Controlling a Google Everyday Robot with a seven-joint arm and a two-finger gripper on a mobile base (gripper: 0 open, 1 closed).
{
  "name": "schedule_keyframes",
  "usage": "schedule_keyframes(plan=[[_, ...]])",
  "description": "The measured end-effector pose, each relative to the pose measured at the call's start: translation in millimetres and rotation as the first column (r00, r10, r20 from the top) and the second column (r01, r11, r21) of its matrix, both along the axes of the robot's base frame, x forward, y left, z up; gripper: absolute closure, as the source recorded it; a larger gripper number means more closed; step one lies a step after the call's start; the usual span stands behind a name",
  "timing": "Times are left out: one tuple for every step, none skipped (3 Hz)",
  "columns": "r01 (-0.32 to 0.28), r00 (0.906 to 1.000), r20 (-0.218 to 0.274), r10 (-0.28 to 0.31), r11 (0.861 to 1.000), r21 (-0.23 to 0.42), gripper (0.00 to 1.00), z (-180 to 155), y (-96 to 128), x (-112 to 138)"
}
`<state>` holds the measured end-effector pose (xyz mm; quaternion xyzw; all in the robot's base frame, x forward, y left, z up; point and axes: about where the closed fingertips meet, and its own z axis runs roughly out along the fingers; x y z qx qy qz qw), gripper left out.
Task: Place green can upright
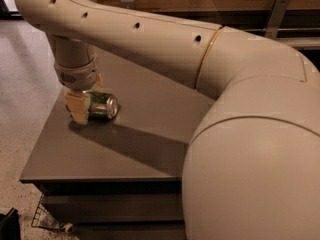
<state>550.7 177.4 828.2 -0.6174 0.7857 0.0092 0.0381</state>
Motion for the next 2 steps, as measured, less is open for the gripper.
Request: schedule_keyframes(plan=[[-0.001, 1.0, 0.002, 0.001, 1.0, 0.004, 0.61, -1.2, 1.5, 0.7], [-0.001, 1.0, 0.004, 0.001, 1.0, 0.008, 0.85, -2.5, 3.0, 1.5]])
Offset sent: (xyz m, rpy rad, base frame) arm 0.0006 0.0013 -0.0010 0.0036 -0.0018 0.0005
